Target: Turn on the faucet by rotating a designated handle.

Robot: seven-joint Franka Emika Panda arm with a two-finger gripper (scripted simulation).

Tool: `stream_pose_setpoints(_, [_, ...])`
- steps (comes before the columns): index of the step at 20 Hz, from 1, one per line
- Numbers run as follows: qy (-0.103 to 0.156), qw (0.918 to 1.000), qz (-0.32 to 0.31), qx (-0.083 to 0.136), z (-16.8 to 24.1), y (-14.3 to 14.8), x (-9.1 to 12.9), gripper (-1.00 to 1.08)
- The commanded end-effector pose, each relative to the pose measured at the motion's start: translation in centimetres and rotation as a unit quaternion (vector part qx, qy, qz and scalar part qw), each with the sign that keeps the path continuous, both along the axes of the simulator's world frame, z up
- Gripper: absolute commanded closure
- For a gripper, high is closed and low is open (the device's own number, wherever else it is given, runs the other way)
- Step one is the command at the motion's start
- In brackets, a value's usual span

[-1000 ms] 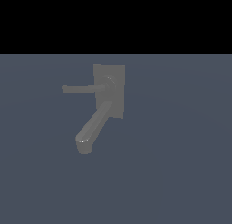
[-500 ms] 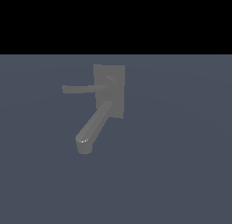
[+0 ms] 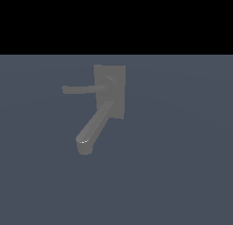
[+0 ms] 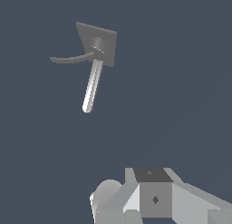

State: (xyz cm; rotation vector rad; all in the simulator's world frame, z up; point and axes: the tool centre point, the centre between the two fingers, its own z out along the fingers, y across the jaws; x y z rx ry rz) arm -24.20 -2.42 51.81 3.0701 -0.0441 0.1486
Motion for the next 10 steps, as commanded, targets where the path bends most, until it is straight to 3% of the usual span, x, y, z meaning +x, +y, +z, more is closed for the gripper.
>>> stream_pose_setpoints(1, [-0.008,0.9998,-0.003,-0.019,0.4,-0.1,0.1,1.08])
stream_pose_setpoints(6, [-0.034,0.9964,-0.009,-0.077,1.9,-0.5,0.6,1.08])
stream_pose_setpoints(10, [-0.062,0.9875,-0.015,-0.144,3.7,-0.6,1.1,1.08])
